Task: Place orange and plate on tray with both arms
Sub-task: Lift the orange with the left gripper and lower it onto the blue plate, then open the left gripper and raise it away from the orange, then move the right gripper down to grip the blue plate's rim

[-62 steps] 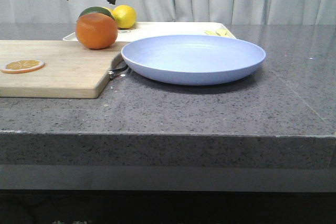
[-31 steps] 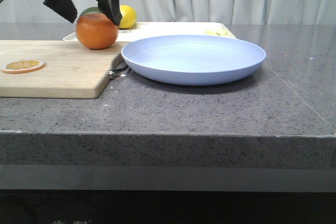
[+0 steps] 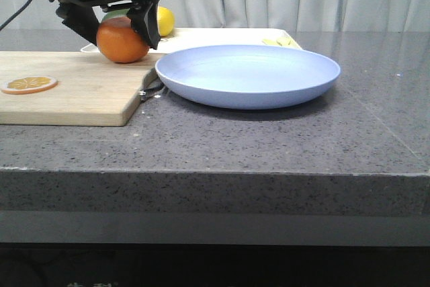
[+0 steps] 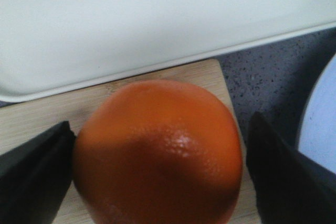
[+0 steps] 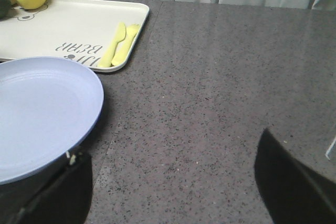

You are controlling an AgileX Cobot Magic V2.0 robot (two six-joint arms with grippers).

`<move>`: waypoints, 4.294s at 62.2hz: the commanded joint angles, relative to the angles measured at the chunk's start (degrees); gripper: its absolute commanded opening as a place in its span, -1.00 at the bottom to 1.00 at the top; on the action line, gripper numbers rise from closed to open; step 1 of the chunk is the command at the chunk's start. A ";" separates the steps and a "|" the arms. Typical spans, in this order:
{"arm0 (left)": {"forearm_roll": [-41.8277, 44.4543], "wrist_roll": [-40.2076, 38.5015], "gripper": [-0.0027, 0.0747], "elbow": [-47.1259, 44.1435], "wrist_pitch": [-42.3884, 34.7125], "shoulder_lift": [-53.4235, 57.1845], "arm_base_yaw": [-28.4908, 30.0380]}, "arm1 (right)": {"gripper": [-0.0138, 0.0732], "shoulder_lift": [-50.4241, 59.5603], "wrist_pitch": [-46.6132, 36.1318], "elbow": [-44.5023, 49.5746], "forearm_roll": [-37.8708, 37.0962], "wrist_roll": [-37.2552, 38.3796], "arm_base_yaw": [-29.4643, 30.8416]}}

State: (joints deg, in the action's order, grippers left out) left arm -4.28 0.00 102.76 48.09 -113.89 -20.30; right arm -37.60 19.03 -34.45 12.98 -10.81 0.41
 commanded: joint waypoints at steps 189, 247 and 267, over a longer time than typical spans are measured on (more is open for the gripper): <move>4.28 0.73 -0.98 16.72 25.24 12.45 -17.95 | 0.77 -0.34 -4.66 -1.70 -0.25 -0.11 0.07; 1.37 -0.90 -0.98 -50.76 -10.92 70.33 19.30 | 0.77 -1.79 -5.48 -1.84 -0.25 -0.11 -0.22; 0.96 -0.90 -0.98 -69.56 -19.91 95.00 19.30 | 0.77 -8.39 -3.84 -3.70 -0.29 -0.11 -2.86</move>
State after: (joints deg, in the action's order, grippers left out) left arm -2.62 -0.46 34.88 35.22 -22.96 -1.00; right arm -44.17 18.75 -35.05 12.98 -10.81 -2.34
